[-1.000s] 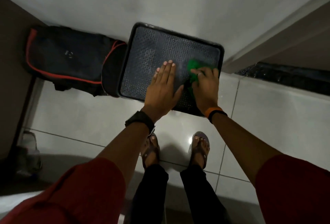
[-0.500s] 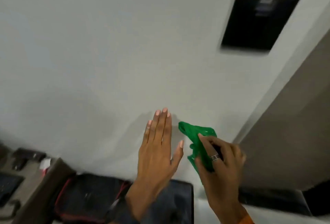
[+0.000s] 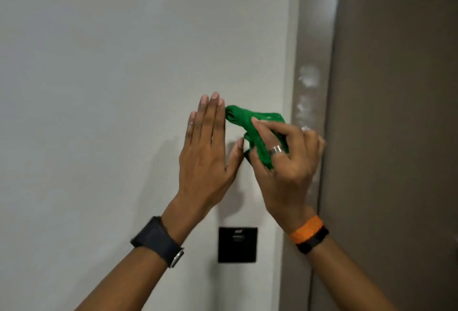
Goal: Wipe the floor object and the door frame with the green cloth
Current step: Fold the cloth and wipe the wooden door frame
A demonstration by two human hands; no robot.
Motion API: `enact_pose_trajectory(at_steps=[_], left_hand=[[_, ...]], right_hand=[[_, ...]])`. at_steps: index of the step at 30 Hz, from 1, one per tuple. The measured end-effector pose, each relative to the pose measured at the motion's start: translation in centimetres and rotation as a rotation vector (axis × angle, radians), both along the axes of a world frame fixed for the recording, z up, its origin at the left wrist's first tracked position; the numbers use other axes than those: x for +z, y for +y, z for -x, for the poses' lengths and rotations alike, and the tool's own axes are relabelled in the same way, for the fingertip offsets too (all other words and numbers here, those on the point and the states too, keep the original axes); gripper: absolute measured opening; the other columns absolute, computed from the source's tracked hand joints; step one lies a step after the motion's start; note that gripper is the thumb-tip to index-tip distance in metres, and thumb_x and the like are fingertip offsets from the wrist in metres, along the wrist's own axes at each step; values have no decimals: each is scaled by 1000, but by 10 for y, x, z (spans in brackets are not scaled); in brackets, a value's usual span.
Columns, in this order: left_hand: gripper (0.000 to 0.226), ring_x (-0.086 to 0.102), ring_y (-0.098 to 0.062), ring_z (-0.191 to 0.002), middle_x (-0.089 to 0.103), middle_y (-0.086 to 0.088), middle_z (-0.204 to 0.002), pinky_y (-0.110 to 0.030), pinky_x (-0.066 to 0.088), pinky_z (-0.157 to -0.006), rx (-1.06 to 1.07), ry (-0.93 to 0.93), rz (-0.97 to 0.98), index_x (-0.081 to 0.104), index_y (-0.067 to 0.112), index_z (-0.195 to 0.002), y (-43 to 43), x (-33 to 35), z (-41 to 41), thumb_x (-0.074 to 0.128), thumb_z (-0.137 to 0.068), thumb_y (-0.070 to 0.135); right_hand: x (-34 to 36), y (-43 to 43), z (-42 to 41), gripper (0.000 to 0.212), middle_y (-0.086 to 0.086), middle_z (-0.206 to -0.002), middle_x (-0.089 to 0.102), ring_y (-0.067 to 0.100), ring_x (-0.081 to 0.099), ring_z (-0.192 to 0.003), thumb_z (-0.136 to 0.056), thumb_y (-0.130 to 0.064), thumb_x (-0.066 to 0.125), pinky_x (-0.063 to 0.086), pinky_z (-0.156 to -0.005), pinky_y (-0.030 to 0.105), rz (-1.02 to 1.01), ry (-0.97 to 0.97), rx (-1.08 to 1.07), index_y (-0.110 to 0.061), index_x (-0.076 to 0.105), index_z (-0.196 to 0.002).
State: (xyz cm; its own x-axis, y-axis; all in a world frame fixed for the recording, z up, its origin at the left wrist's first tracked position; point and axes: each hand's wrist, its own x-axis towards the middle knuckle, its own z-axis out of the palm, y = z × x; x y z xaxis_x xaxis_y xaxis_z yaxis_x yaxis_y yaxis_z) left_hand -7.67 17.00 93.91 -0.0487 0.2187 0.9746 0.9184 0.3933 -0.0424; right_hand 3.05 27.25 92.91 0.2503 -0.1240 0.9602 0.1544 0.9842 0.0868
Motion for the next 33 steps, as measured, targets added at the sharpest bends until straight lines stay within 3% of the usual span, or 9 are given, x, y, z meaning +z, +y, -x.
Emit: enact_pose_trajectory(at_steps=[4, 6, 9, 11, 15, 18, 26, 31, 33], left_hand=[[66, 10, -25, -162, 20, -14, -172, -42, 9, -134, -93, 22, -100, 21, -1, -162, 39, 44, -15, 35, -108, 36], [66, 11, -26, -162, 22, -14, -172, -42, 11, -133, -103, 46, -107, 22, -1, -161, 56, 52, -17, 35, -108, 36], [66, 13, -27, -161, 24, -14, -171, -43, 12, -133, -91, 72, -71, 25, 0, -161, 79, 51, -10, 33, -108, 38], [66, 12, -26, -161, 23, -13, -171, -44, 12, -133, -69, 72, -33, 25, 2, -161, 90, 46, 1, 32, -107, 39], [66, 10, -28, -161, 20, -14, -172, -48, 13, -133, 20, 92, 1, 24, 3, -162, 105, 44, 32, 32, -107, 39], [67, 8, -30, -162, 15, -14, -173, -51, 13, -132, 129, 159, 43, 18, 5, -163, 113, 44, 57, 31, -107, 39], [71, 2, -32, -162, 4, -18, -174, -55, 11, -131, 218, 205, 65, 8, 4, -164, 127, 13, 61, 26, -108, 43], [72, 4, -32, -162, 7, -18, -174, -54, 10, -132, 185, 234, 99, 9, 3, -164, 130, 6, 60, 29, -108, 43], [71, 5, -32, -162, 9, -18, -174, -54, 11, -132, 179, 235, 95, 10, 3, -164, 129, 3, 61, 29, -108, 42]], right_hand=[[67, 45, -25, 36, 5, -120, 68, 26, 51, -99, -89, -9, 74, 45, -88, 45, -57, 113, -78, -16, 74, -124], [81, 73, -26, 36, 8, -138, 58, 29, 51, -121, -89, -24, 74, 47, -103, 50, 2, -60, -59, -17, 69, -124], [65, 111, -14, 55, 10, -173, 21, 27, 15, -162, -98, -50, 67, 16, -132, 57, 245, -508, -58, -17, 56, -140], [51, 130, -4, 64, 5, -178, 3, 20, -4, -165, -103, -53, 57, 2, -135, 55, 208, -571, -117, -19, 41, -155], [85, 142, 15, 74, 9, -177, 3, 25, 0, -165, -109, -49, 41, 4, -135, 55, 142, -430, -275, -15, 11, -167], [110, 144, 27, 73, 11, -177, 10, 28, 6, -165, -107, -46, 42, 5, -135, 54, 136, -348, -327, -16, 13, -167], [-23, 136, 22, 79, 11, -177, 8, 27, 5, -165, -103, -46, 49, 3, -136, 51, 176, -398, -299, -17, 13, -167], [89, 139, 28, 82, 15, -176, 11, 32, 7, -164, -100, -47, 52, 3, -135, 53, 207, -349, -318, -13, 18, -167], [98, 140, 26, 82, 16, -176, 13, 32, 8, -164, -99, -43, 55, 5, -135, 54, 186, -352, -314, -13, 19, -166]])
